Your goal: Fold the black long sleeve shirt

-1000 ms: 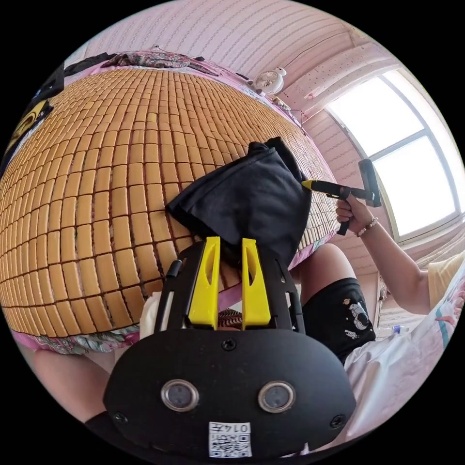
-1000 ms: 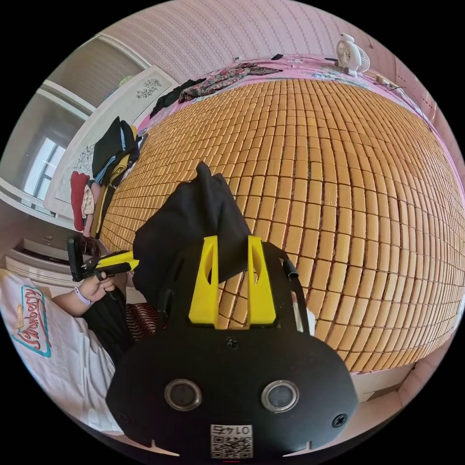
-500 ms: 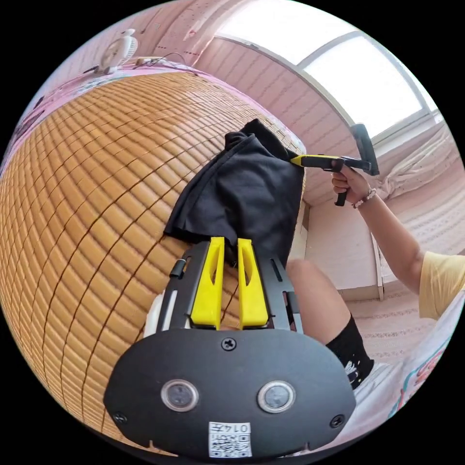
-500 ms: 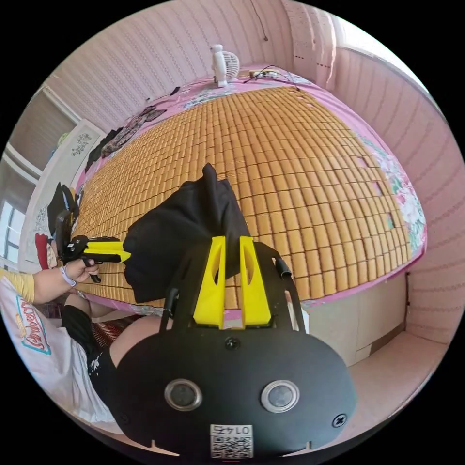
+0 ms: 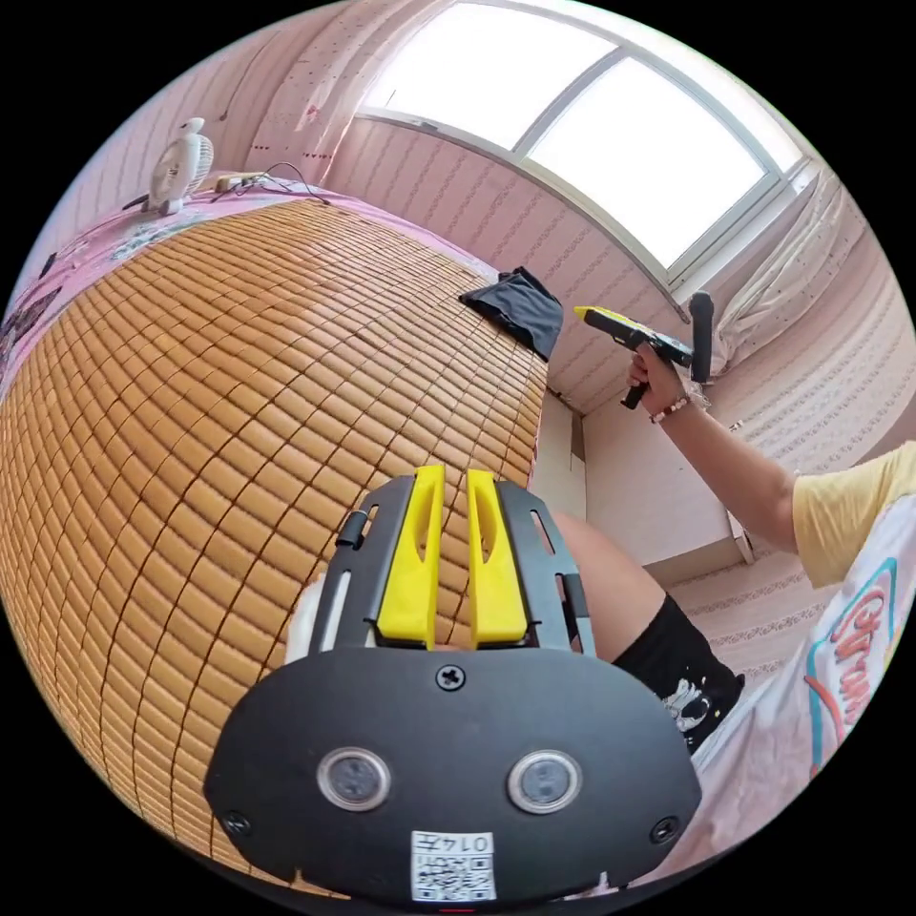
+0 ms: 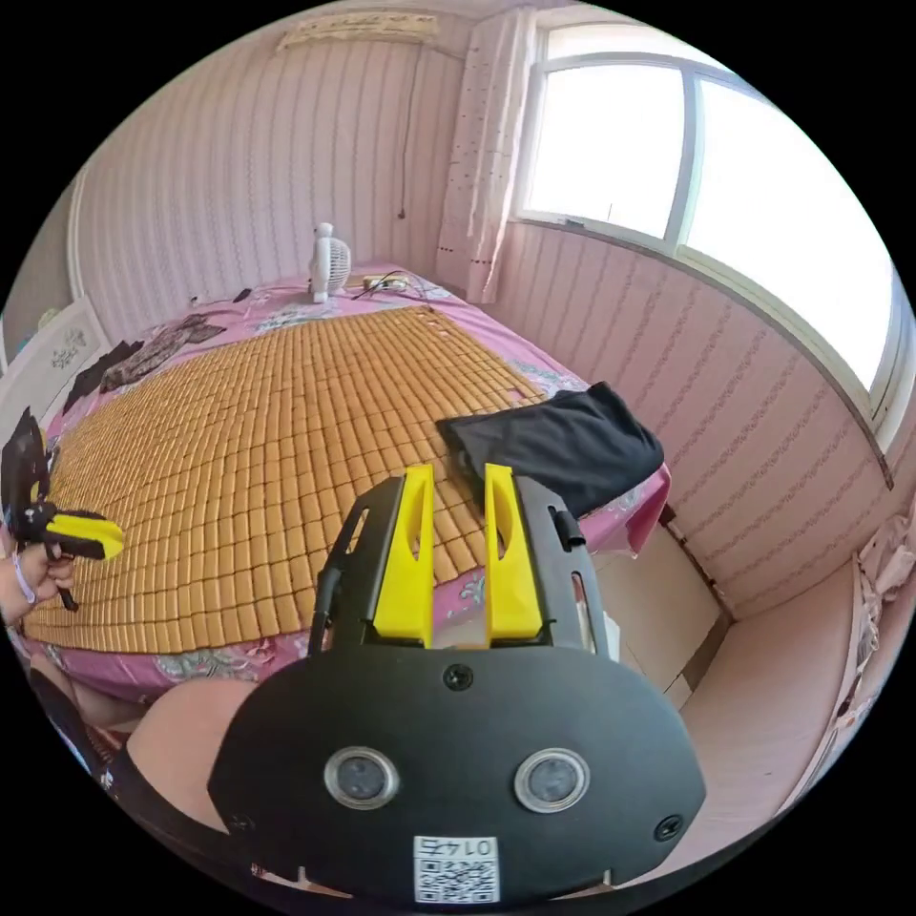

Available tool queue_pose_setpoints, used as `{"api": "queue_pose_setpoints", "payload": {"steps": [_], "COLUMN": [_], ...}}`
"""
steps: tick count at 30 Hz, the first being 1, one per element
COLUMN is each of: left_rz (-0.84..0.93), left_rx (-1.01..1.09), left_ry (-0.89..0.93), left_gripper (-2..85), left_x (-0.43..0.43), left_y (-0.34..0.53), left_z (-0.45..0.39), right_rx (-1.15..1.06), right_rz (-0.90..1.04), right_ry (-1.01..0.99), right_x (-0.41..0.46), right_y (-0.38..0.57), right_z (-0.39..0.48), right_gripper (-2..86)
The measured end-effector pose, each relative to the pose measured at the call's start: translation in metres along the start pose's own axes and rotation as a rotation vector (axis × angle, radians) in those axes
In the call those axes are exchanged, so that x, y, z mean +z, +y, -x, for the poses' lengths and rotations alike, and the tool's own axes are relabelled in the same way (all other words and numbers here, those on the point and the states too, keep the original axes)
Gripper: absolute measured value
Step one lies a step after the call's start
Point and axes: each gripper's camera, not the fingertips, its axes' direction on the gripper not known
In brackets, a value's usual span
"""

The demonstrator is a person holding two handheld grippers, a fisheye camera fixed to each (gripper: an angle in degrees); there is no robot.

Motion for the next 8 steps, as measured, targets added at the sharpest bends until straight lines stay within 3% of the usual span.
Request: {"api": "queue_pose_setpoints", "payload": {"steps": [2,6,8], "left_rz": [-0.05,-0.211,-0.295], "left_rx": [-0.085,-0.316,-0.417], "left_ry": [-0.089,-0.346,-0.443], "left_gripper": [0.7,-0.8,-0.9], "left_x": [-0.063,-0.204,-0.256], "left_y": [0.06,0.2,0.257], "left_z": [0.002,-0.015,-0.028], "right_rx": [-0.116,-0.223,-0.271], "right_rz": [0.072,0.117,0.101], "right_ry": [-0.109,-0.125,-0.212], "right_x": [-0.024,-0.069,-0.093], "right_y": [0.063,0.122,0.135], "right_z": [0.063,0.13,0.164], "right_gripper": [8.2,6.3,1.7]}}
